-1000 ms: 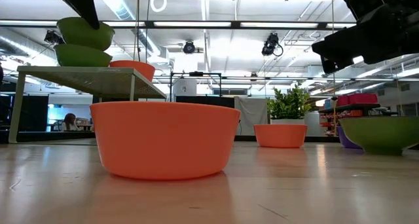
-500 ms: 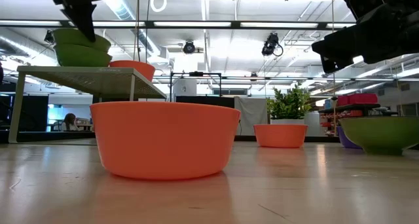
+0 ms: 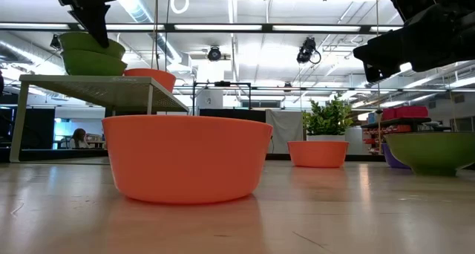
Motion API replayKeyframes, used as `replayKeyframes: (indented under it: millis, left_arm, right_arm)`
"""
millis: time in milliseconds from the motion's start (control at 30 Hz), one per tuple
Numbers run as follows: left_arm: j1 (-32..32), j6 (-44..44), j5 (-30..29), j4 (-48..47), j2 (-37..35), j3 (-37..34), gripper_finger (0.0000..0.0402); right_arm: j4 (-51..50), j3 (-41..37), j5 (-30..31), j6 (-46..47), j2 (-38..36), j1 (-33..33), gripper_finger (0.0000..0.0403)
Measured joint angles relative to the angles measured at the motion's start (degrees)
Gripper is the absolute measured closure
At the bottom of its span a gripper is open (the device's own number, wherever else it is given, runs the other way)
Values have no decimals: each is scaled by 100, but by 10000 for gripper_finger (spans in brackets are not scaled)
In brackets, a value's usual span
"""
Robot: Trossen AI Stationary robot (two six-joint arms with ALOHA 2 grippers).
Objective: Pick & Place Mini bowls
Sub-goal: Stack the white bowl on the white bowl on the shelf
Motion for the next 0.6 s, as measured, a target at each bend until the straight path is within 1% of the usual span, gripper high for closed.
replayKeyframes:
  millis: [167, 400, 600]
  left_arm:
    - [0, 0, 103, 0, 0, 0, 375]
    - [0, -32, 80, 1, 0, 0, 371]
    - [0, -41, -122, -2, 0, 0, 338]
  right_arm:
    - [0, 0, 0, 1, 1, 0, 289]
    - [0, 0, 0, 17, 0, 0, 289]
    - [0, 0, 2, 20, 0, 0, 289]
